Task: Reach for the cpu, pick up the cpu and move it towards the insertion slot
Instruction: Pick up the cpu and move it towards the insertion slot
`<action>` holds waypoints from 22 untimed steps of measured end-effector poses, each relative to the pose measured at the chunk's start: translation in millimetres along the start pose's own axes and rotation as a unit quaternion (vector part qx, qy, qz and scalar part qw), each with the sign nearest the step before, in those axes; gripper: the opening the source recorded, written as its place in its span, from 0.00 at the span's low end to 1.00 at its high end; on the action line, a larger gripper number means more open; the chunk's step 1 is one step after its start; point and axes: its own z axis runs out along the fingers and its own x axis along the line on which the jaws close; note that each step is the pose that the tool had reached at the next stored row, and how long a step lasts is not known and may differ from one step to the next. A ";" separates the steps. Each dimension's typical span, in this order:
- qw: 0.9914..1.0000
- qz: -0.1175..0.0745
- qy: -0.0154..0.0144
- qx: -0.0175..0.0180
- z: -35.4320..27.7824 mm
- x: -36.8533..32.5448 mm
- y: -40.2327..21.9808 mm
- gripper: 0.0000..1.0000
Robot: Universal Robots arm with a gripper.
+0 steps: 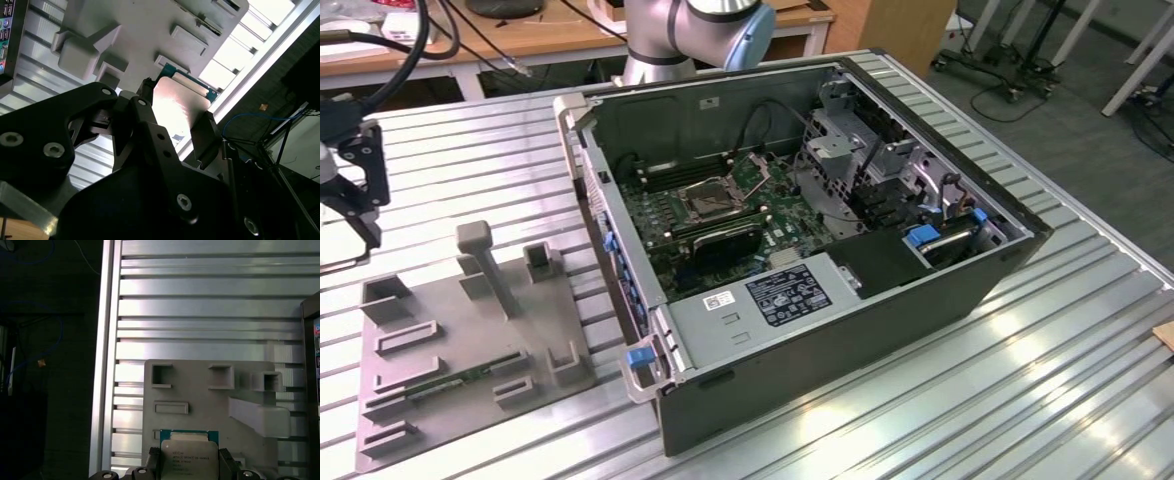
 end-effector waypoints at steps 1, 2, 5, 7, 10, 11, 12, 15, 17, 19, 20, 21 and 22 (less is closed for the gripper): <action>1.000 0.000 0.000 0.000 0.0 -0.3 0.0 0.54; 1.000 0.000 0.000 0.000 0.0 -0.5 0.0 0.54; 1.000 0.000 0.000 0.000 -0.1 -1.0 0.0 0.54; 1.000 0.000 0.000 0.000 0.0 -1.4 0.0 0.54; 1.000 0.000 0.000 0.000 0.0 -2.3 -0.1 0.54; 1.000 0.000 0.000 0.000 0.0 -2.6 -0.1 0.54; 1.000 0.000 0.000 0.000 0.0 -2.9 -0.1 0.54; 1.000 0.000 0.000 0.000 0.0 -4.3 -0.1 0.54; 1.000 0.000 0.000 0.000 0.0 -4.3 -0.1 0.54; 1.000 0.000 0.000 0.000 0.0 -4.3 -0.1 0.54; 1.000 0.000 0.000 0.000 0.0 -4.7 -0.1 0.54; 1.000 0.000 0.000 0.000 0.0 -5.0 -0.1 0.54; 1.000 0.000 0.000 0.000 0.0 -5.0 -0.1 0.54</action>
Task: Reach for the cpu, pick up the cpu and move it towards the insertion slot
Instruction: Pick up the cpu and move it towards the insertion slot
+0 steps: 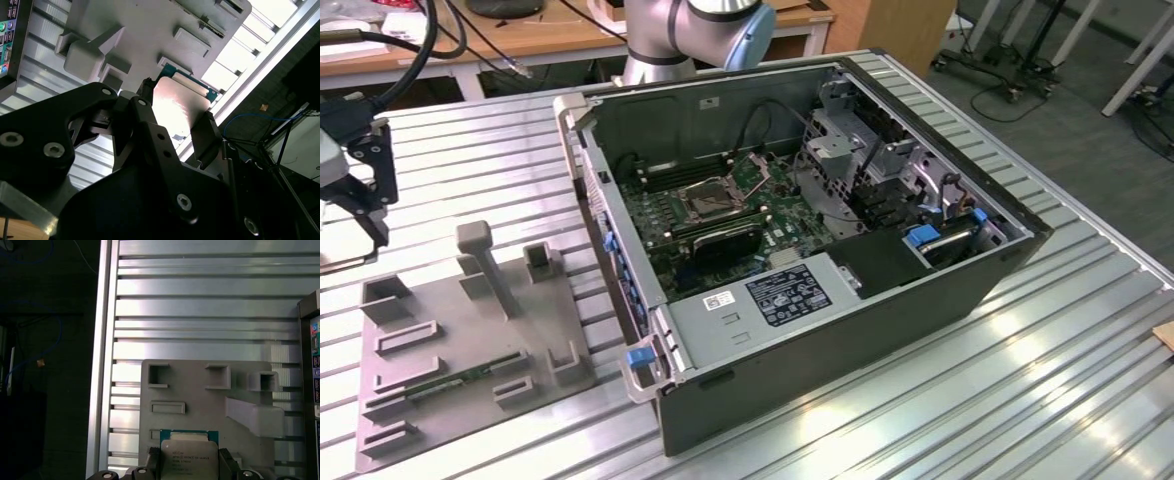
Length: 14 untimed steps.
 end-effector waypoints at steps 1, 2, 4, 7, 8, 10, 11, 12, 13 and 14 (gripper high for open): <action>1.000 0.000 0.000 0.000 0.0 0.0 0.0 0.54; 1.000 0.000 0.000 0.000 0.0 0.0 0.0 0.54; 1.000 0.000 0.000 0.000 0.0 -0.4 0.0 0.54; 1.000 0.000 0.000 0.000 -0.1 -0.8 0.0 0.54; 1.000 0.000 0.000 0.000 -0.4 -0.8 0.0 0.54; 1.000 0.000 0.000 0.000 -1.4 -0.8 0.1 0.54; 1.000 0.000 0.000 0.000 -1.8 -0.8 0.1 0.54; 1.000 0.000 0.000 0.000 -1.9 -0.8 0.1 0.54; 1.000 0.000 0.000 0.000 -1.9 -0.8 0.1 0.54; 1.000 0.000 0.000 0.000 -1.9 -0.8 0.1 0.54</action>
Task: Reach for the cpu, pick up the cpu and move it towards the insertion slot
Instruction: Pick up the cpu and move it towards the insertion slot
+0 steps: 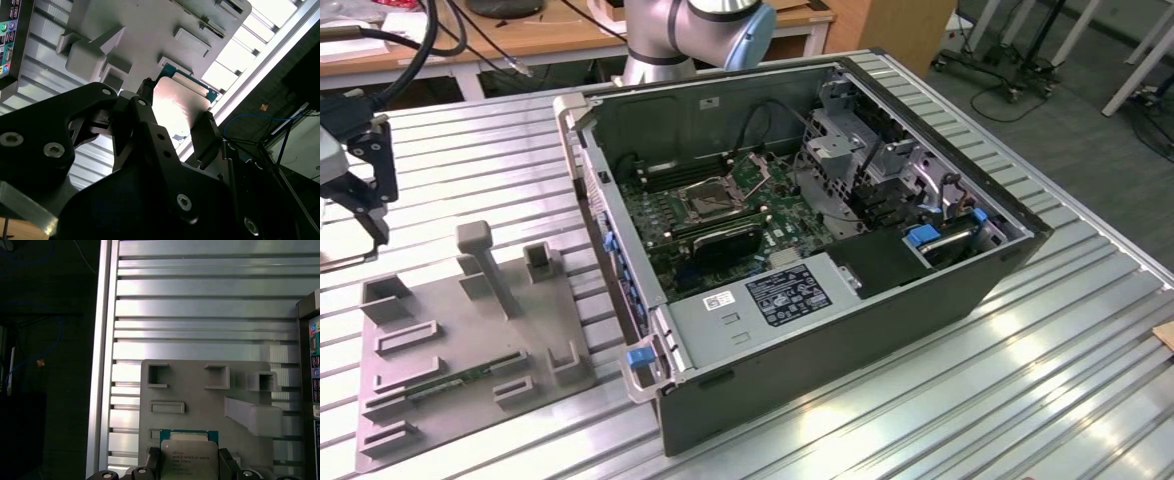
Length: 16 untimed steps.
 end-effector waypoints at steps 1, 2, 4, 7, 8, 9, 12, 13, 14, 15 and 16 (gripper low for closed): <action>1.000 0.000 0.000 0.000 -0.7 0.0 0.0 0.54; 1.000 0.000 0.000 0.000 -1.2 0.0 0.1 0.54; 1.000 0.000 0.000 0.000 -1.2 0.0 0.1 0.54; 1.000 0.000 0.000 0.000 -1.3 0.0 0.1 0.54; 1.000 0.000 0.000 0.000 -1.3 0.0 0.1 0.54; 1.000 0.000 0.000 0.000 -1.3 0.0 0.1 0.54; 1.000 0.000 0.000 0.000 -2.5 0.0 0.1 0.54; 1.000 0.000 0.000 0.000 -2.5 0.0 0.1 0.54; 1.000 0.000 0.000 0.000 -2.5 0.0 0.2 0.54; 1.000 0.000 0.000 0.000 -2.5 0.0 0.2 0.54; 1.000 0.000 0.000 0.000 -2.5 0.0 0.2 0.54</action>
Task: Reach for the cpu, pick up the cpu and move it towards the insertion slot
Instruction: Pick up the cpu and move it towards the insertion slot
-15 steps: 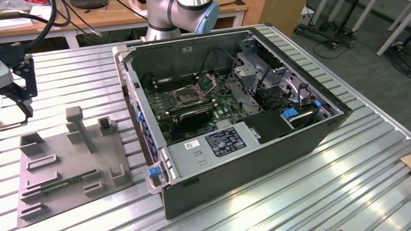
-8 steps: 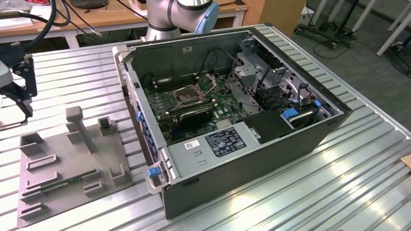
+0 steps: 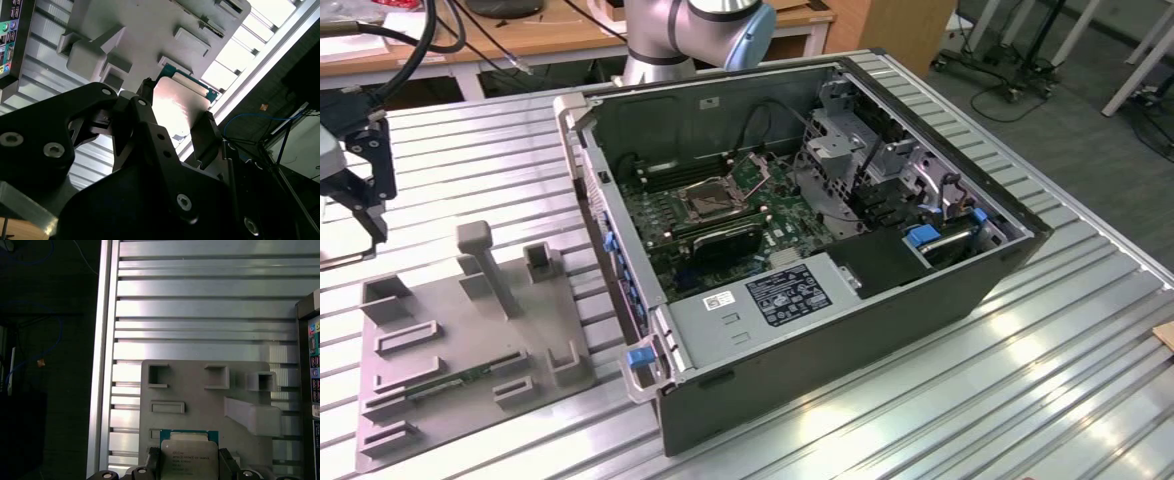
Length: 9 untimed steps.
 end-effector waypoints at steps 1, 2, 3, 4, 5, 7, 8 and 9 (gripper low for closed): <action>1.000 0.000 0.000 0.000 0.0 0.0 0.0 0.54; 1.000 0.000 0.000 0.000 -0.1 -0.2 0.0 0.54; 1.000 0.000 0.000 0.000 -0.3 -0.5 0.0 0.54; 1.000 0.000 0.000 0.000 -0.3 -1.2 -0.1 0.54; 1.000 0.000 0.000 0.000 -0.2 -2.0 -0.1 0.54; 1.000 0.000 0.000 0.000 -0.2 -3.7 -0.1 0.54; 1.000 0.000 0.000 0.000 -0.1 -4.6 -0.1 0.54; 1.000 0.000 0.000 0.000 -0.1 -5.6 -0.1 0.54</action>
